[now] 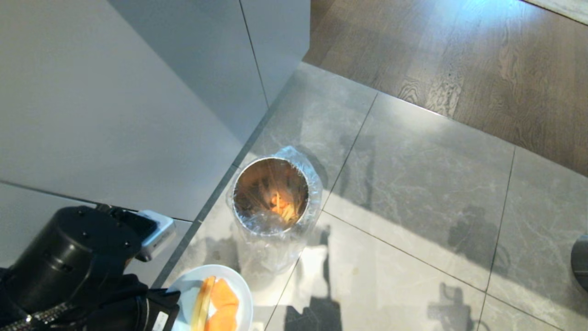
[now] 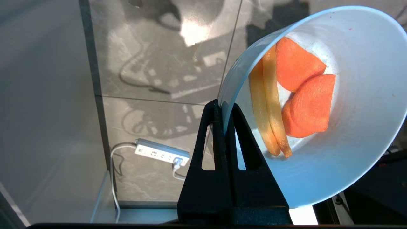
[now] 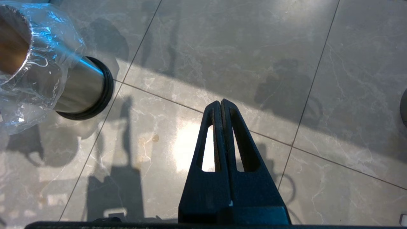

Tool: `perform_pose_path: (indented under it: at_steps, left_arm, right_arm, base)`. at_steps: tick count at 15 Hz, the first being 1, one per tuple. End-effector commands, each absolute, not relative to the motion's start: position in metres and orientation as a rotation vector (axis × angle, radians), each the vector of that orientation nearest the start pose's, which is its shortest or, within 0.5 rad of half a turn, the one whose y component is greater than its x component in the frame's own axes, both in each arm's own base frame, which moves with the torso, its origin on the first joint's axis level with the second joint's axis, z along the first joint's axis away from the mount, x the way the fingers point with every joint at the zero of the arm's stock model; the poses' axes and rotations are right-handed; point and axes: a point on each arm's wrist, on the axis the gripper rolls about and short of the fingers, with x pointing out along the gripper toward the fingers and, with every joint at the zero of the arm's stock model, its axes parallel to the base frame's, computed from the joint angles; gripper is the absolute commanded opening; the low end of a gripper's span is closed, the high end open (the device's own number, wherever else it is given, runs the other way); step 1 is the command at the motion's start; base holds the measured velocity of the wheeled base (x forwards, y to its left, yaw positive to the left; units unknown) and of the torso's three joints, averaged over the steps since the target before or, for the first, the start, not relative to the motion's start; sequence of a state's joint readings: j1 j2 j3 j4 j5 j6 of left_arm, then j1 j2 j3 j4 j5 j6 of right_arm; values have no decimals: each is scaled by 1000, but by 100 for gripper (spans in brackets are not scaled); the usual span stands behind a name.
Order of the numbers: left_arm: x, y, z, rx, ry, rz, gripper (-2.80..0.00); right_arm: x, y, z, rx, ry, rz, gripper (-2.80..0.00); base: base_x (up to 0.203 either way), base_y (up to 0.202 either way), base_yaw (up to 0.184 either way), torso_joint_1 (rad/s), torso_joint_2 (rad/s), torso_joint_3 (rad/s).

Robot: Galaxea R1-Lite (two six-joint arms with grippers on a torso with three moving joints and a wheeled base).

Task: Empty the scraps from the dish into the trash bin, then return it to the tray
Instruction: Move the bowl over the trash can

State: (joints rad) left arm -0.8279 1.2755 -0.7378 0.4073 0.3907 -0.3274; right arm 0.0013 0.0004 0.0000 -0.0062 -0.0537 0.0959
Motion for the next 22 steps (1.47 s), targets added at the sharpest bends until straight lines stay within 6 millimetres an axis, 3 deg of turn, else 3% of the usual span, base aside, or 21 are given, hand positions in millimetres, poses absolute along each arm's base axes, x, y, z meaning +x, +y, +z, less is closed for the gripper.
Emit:
perform_pose_path:
  at_steps: [1, 9, 16, 22]
  left_arm:
    - [122, -120, 182, 249, 824, -250, -280]
    - [138, -147, 191, 314, 741, -158, -280]
    - [159, -168, 181, 342, 627, -15, -280]
    - [174, -181, 199, 258, 524, 26, -280]
  right_arm:
    - [-23, -1, 76, 97, -9, -52, -280]
    - [-23, -1, 76, 97, -9, -52, -280]
    - [-23, -1, 77, 97, -11, -52, -280]
    - [-23, -1, 76, 97, -10, -52, -280]
  base:
    - [0, 0, 0, 0, 0, 0]
    - [0, 0, 0, 0, 0, 0]
    - [0, 0, 0, 0, 0, 0]
    - [0, 0, 0, 0, 0, 0]
